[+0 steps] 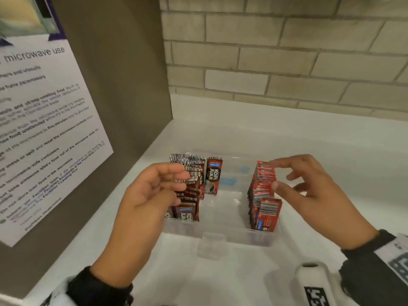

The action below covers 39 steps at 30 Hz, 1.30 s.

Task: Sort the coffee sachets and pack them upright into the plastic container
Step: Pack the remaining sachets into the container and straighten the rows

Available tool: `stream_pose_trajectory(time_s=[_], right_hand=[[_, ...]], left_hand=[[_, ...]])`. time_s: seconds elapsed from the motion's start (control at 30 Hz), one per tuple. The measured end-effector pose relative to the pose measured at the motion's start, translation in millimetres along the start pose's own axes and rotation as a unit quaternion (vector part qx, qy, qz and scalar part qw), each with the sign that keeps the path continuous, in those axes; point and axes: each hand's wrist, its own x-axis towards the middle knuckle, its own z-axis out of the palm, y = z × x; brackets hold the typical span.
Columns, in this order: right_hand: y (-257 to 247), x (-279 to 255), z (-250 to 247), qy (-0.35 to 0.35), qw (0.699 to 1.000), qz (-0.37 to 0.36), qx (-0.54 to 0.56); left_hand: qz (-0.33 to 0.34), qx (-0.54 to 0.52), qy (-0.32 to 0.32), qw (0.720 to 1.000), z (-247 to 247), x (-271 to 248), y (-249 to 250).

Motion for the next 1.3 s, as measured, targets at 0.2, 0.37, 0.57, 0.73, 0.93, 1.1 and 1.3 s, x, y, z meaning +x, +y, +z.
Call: stream_pose_trajectory(time_s=[0.2, 0.37, 0.57, 0.73, 0.93, 1.1, 1.3], right_hand=[[-5, 7, 2, -0.122, 0.985, -0.011, -0.119], [6, -10, 12, -0.137, 0.966, 0.005, -0.219], [6, -20, 13, -0.114, 0.971, 0.01, -0.208], [1, -28, 14, -0.11, 0.98, -0.016, -0.163], [-7, -23, 19, -0.1, 0.99, -0.039, -0.087], [-31, 3, 2, -0.059, 0.998, -0.037, 0.002], [-66, 35, -18, -0.097, 0.98, -0.017, 0.174]], left_hand=[[0.036, -0.046, -0.02, 0.998, -18, 8, 7], [-0.011, 0.03, -0.207, 0.978, 32, 2, -1], [-0.093, 0.073, -0.253, 0.96, 68, 10, -20], [-0.13, 0.054, -0.279, 0.95, 76, 11, -31], [-0.119, 0.022, -0.279, 0.953, 72, 13, -35], [-0.08, -0.021, -0.264, 0.961, 59, 19, -26], [-0.097, -0.112, -0.328, 0.933, 47, 26, -10]])
